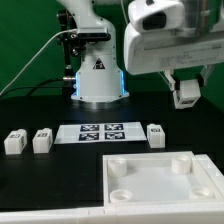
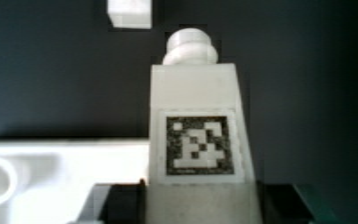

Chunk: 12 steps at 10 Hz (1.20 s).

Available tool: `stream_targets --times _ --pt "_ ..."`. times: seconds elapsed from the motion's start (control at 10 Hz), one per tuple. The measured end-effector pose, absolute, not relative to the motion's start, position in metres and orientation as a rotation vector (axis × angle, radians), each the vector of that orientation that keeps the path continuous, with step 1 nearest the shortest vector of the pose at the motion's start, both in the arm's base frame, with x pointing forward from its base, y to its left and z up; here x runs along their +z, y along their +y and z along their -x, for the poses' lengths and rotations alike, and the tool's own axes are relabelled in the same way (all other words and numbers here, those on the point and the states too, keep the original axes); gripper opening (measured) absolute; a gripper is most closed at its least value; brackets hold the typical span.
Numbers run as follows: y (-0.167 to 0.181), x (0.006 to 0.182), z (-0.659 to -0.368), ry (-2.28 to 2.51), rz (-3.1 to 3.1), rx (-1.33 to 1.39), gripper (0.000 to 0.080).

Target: Assemble one leg

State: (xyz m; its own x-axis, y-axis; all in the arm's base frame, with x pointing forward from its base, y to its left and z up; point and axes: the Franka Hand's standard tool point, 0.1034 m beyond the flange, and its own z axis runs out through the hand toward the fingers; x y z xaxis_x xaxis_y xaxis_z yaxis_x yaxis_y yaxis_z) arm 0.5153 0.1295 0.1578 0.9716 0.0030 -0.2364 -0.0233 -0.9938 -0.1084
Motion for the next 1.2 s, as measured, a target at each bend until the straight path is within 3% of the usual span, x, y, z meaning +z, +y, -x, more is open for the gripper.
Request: stream_targets --times 0.1,0.5,0.7,0.9,1.2 --pt "0.129 0.169 -0.522 0.023 3.023 0.169 0.0294" --pt "0.133 0.163 -0.523 0.03 2.982 -0.394 0.0294" --pt "0.129 0.161 -0.523 0.004 2.985 -0.41 0.0294" --pt "0.11 0.181 -0.579 -0.041 2.99 -0.491 0.0294" --pt "0.099 0.183 -0.625 -0.094 2.982 -0.547 0.0294"
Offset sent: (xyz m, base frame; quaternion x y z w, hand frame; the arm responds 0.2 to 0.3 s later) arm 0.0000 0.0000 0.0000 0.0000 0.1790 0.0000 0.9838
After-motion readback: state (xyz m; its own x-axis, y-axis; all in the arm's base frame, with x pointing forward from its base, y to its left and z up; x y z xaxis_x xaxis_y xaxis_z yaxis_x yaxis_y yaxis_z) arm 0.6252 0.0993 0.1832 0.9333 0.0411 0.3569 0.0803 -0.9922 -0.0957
